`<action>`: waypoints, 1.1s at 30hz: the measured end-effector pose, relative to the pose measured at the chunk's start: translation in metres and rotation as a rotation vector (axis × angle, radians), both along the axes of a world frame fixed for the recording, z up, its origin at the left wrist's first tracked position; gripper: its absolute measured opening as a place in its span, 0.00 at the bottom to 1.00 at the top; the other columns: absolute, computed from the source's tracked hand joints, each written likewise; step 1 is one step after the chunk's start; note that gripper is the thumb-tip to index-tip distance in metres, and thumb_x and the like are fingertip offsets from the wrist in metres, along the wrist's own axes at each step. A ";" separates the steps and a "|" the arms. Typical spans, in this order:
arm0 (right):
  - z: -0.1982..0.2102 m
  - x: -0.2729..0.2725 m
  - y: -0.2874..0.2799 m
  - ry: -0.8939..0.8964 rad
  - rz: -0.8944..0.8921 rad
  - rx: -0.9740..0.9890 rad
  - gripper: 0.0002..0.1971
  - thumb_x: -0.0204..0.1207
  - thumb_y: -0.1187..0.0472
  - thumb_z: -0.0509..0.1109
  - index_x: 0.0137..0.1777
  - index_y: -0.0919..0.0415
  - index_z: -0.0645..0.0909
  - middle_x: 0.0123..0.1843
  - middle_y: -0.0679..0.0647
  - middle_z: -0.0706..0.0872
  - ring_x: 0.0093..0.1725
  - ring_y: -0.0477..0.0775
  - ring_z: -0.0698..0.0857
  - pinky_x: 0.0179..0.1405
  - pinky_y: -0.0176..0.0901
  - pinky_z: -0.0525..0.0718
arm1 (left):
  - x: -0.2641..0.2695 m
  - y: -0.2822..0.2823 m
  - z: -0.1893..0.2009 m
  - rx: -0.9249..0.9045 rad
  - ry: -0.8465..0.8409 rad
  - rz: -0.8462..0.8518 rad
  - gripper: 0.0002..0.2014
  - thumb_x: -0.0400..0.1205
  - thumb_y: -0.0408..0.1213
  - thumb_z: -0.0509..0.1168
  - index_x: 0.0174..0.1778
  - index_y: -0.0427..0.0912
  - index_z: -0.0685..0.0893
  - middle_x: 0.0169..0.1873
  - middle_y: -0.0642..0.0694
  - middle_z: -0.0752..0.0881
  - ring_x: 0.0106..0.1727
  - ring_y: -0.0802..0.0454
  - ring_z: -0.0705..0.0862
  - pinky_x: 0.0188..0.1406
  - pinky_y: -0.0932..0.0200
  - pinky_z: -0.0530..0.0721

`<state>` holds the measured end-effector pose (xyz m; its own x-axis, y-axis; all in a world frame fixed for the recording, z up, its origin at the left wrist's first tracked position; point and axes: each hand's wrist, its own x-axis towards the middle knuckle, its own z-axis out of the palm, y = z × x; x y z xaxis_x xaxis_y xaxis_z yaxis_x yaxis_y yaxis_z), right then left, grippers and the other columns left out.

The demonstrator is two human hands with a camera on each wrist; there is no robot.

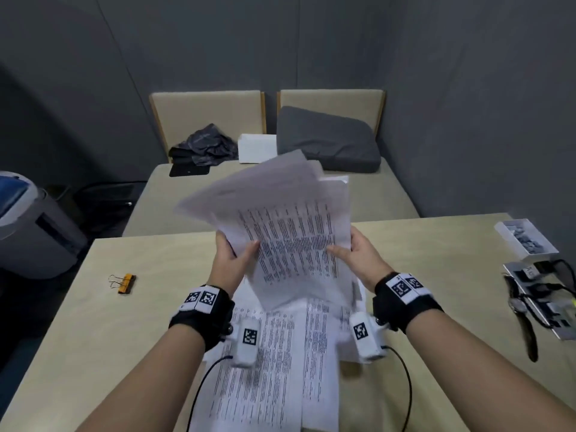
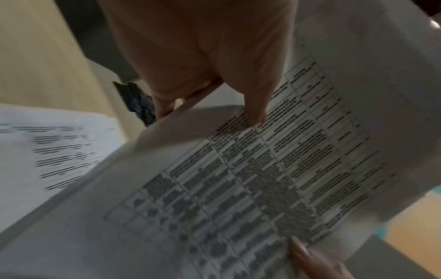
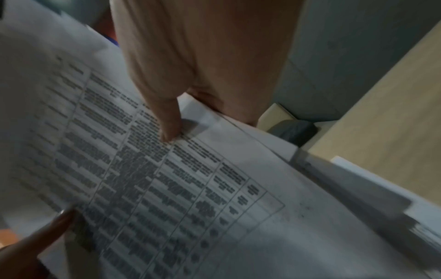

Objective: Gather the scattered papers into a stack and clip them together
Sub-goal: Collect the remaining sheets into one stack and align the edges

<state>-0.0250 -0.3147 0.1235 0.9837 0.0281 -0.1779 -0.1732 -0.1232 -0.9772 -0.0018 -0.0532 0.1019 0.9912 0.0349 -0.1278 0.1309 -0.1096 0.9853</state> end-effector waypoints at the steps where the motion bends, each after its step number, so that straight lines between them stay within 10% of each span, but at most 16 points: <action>1: 0.005 0.000 0.005 -0.028 -0.028 -0.001 0.23 0.75 0.72 0.70 0.70 0.61 0.74 0.64 0.55 0.86 0.65 0.53 0.84 0.70 0.50 0.78 | -0.003 -0.001 0.010 -0.017 -0.079 0.016 0.31 0.77 0.48 0.72 0.70 0.45 0.63 0.60 0.48 0.81 0.61 0.51 0.82 0.64 0.49 0.81; 4: 0.008 -0.006 0.017 -0.042 -0.015 0.059 0.26 0.69 0.73 0.75 0.67 0.61 0.75 0.61 0.57 0.87 0.62 0.57 0.85 0.66 0.57 0.81 | -0.019 -0.003 0.027 0.038 -0.218 0.015 0.20 0.83 0.33 0.64 0.64 0.51 0.62 0.54 0.61 0.78 0.55 0.64 0.80 0.61 0.59 0.78; 8: -0.003 -0.017 0.027 -0.009 -0.085 0.187 0.37 0.65 0.71 0.81 0.69 0.51 0.68 0.63 0.53 0.85 0.60 0.51 0.86 0.55 0.40 0.85 | -0.036 0.005 0.021 0.132 -0.275 -0.073 0.24 0.82 0.34 0.66 0.70 0.44 0.62 0.60 0.52 0.78 0.60 0.63 0.79 0.65 0.57 0.79; 12: -0.011 -0.016 0.033 -0.019 -0.083 0.193 0.41 0.59 0.65 0.85 0.72 0.56 0.70 0.63 0.59 0.86 0.62 0.58 0.87 0.64 0.58 0.84 | -0.042 0.011 0.023 0.203 -0.281 -0.120 0.33 0.79 0.38 0.69 0.77 0.40 0.59 0.66 0.50 0.76 0.59 0.79 0.77 0.58 0.73 0.79; 17: -0.012 -0.011 0.033 -0.037 -0.100 0.209 0.43 0.53 0.57 0.88 0.70 0.59 0.74 0.60 0.59 0.88 0.60 0.60 0.88 0.64 0.62 0.83 | -0.035 0.018 0.022 0.174 -0.223 -0.069 0.37 0.77 0.38 0.72 0.77 0.43 0.57 0.63 0.49 0.80 0.60 0.54 0.82 0.58 0.60 0.82; 28: -0.007 0.003 0.042 -0.120 -0.188 0.171 0.21 0.70 0.74 0.76 0.60 0.55 0.78 0.55 0.55 0.89 0.53 0.52 0.89 0.53 0.41 0.87 | -0.022 0.015 0.009 -0.068 -0.250 0.082 0.20 0.79 0.34 0.70 0.64 0.44 0.72 0.53 0.51 0.85 0.51 0.64 0.86 0.48 0.67 0.85; 33: -0.048 -0.010 0.043 0.092 0.034 -0.006 0.28 0.73 0.63 0.75 0.72 0.55 0.72 0.64 0.49 0.85 0.64 0.51 0.84 0.70 0.53 0.78 | -0.030 0.026 -0.032 0.269 -0.032 -0.154 0.20 0.82 0.36 0.66 0.67 0.45 0.66 0.57 0.50 0.79 0.59 0.50 0.81 0.56 0.56 0.80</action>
<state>-0.0354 -0.2719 0.0758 0.9617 0.0601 -0.2675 -0.2577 -0.1359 -0.9566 -0.0319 -0.0268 0.0703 0.9907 -0.0881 -0.1032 0.0620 -0.3829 0.9217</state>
